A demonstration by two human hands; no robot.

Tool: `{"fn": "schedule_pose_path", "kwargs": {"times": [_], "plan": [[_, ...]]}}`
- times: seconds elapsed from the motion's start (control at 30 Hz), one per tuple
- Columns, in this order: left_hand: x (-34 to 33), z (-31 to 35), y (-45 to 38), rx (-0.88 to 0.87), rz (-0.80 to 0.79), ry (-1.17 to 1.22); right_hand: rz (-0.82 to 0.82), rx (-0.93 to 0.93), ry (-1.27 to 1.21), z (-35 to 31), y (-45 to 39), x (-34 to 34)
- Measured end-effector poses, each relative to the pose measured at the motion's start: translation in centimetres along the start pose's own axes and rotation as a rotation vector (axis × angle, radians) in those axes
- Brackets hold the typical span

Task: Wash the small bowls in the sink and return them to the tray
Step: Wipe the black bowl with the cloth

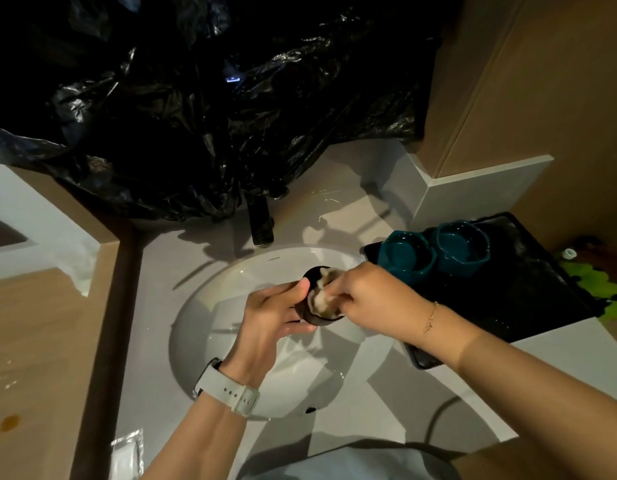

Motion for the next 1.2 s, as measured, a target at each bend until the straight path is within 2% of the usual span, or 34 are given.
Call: {"fn": "schedule_pose_path", "kwargs": {"times": [0.1, 0.2, 0.27, 0.33, 0.43, 0.5, 0.6, 0.7, 0.8, 0.87, 0.97, 1.1, 1.2], "plan": [[-0.7, 0.0, -0.3, 0.000, 0.037, 0.007, 0.041, -0.019, 0.124, 0.3, -0.5, -0.2], [-0.3, 0.1, -0.9, 0.037, 0.080, 0.015, -0.064, 0.031, 0.033, -0.5, -0.3, -1.5], [-0.2, -0.1, -1.0, 0.060, 0.051, 0.007, -0.087, 0.044, -0.017, -0.4, 0.2, -0.7], [-0.9, -0.5, -0.7, 0.068, 0.012, 0.015, -0.099, -0.022, 0.044, 0.3, 0.0, 0.4], [-1.9, -0.3, -0.9, 0.059, 0.045, 0.046, 0.016, -0.028, 0.123, 0.5, -0.9, 1.2], [-1.6, 0.2, -1.3, 0.060, 0.095, 0.065, 0.091, 0.037, 0.031, 0.2, -0.9, 0.3], [-0.4, -0.2, -0.8, 0.076, 0.077, 0.037, -0.032, 0.019, -0.166, 0.4, 0.4, -0.8], [-1.0, -1.8, 0.1, 0.114, 0.001, 0.015, -0.188, -0.051, -0.041, 1.4, 0.3, -0.2], [-1.6, -2.1, 0.1, 0.095, 0.027, 0.022, -0.124, -0.054, 0.013, 1.5, -0.6, 0.1], [-1.0, -1.6, -0.3, 0.060, 0.039, 0.021, -0.083, -0.011, -0.044, 0.8, -0.5, -0.7], [-0.2, -1.3, -0.2, 0.069, 0.001, -0.007, -0.146, 0.060, -0.076, 0.2, 0.5, -1.5], [-1.4, -1.6, -0.3, 0.074, 0.008, -0.005, -0.229, -0.093, 0.039, 1.0, -0.8, 0.1], [-1.8, -1.0, -0.9, 0.058, 0.072, 0.005, -0.136, -0.129, 0.063, 0.9, -1.3, 0.1]]}}
Point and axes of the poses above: each hand's wrist, its own y-axis away from the middle knuckle, its own x-axis out of the back of the hand, z = x × y, the point moved 3 cm from there along -y, towards the middle knuckle, and after that the axes turned 2 degrees about -y, right-handed, at the moved point
